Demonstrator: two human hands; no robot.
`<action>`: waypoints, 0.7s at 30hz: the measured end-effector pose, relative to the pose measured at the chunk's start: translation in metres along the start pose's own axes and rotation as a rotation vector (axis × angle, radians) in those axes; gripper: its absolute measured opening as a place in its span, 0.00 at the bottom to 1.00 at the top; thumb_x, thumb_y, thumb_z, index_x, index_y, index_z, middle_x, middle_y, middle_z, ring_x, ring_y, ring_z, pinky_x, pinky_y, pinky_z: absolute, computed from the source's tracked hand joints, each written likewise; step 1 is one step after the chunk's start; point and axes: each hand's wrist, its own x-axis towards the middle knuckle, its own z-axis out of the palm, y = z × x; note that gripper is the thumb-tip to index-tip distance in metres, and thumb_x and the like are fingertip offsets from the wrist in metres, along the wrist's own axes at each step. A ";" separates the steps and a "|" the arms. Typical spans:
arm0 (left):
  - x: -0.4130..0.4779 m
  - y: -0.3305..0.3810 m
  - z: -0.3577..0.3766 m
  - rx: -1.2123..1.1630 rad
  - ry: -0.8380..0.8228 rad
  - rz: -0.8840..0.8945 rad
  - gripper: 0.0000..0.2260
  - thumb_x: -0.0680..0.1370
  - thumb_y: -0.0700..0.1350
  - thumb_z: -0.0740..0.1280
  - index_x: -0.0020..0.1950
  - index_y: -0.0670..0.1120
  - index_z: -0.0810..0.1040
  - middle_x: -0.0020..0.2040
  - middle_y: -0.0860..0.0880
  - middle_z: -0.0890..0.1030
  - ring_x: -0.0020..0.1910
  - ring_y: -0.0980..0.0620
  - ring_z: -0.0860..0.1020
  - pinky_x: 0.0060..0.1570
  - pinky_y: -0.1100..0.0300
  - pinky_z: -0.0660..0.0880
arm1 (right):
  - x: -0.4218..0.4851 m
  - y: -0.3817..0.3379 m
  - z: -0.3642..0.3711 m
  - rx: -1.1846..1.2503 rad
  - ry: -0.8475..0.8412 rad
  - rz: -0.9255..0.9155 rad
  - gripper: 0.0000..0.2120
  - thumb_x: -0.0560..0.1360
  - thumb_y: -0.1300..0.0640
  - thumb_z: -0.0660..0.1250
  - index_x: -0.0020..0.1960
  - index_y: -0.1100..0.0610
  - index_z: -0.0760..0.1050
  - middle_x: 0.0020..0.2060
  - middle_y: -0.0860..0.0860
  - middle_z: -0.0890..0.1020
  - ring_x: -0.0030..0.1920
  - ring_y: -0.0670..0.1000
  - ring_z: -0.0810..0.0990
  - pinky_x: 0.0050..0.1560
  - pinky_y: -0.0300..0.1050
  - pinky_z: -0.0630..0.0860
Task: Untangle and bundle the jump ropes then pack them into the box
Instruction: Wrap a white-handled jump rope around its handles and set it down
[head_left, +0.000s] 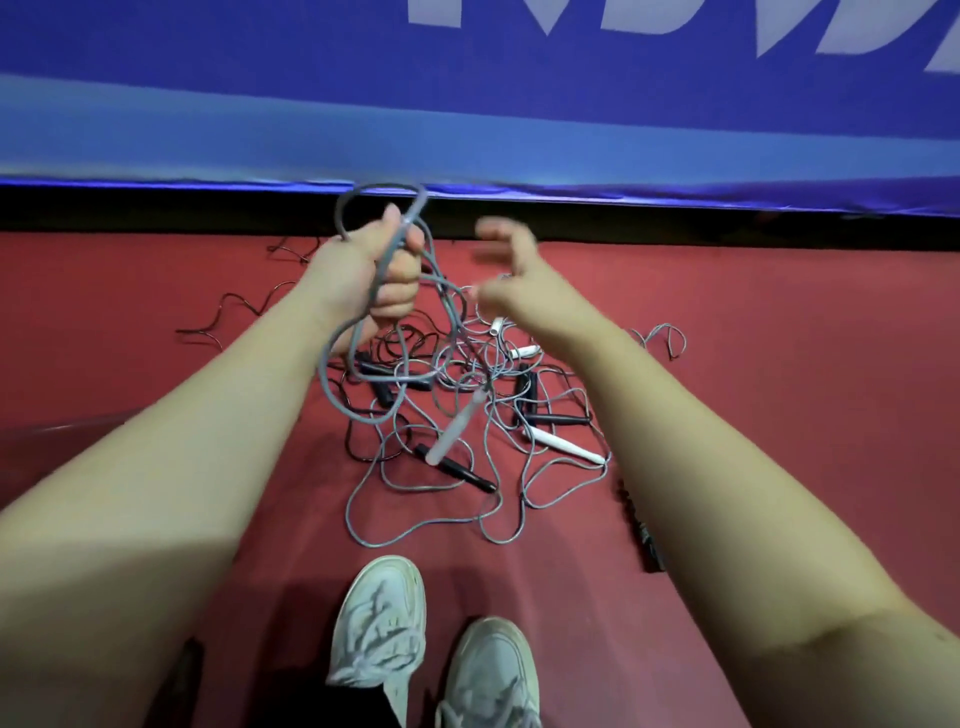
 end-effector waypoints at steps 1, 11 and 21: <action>0.000 0.006 0.004 -0.065 -0.016 0.006 0.17 0.83 0.53 0.49 0.39 0.48 0.68 0.20 0.56 0.62 0.16 0.62 0.58 0.17 0.69 0.53 | -0.002 0.013 0.003 -0.107 -0.130 0.112 0.28 0.72 0.70 0.62 0.70 0.55 0.62 0.63 0.56 0.72 0.40 0.45 0.73 0.37 0.34 0.71; -0.014 0.050 0.005 -0.284 -0.065 0.092 0.15 0.82 0.52 0.50 0.40 0.48 0.67 0.21 0.55 0.61 0.17 0.60 0.58 0.18 0.68 0.52 | -0.004 0.082 0.023 -0.739 -0.214 0.339 0.13 0.80 0.53 0.55 0.48 0.60 0.74 0.46 0.60 0.79 0.50 0.60 0.79 0.46 0.43 0.69; -0.015 -0.029 -0.022 0.570 0.124 -0.172 0.07 0.79 0.38 0.63 0.50 0.48 0.77 0.47 0.46 0.79 0.18 0.62 0.62 0.19 0.70 0.59 | 0.005 -0.063 -0.022 -0.010 0.269 -0.133 0.10 0.78 0.62 0.60 0.38 0.53 0.70 0.26 0.49 0.72 0.23 0.45 0.67 0.26 0.36 0.64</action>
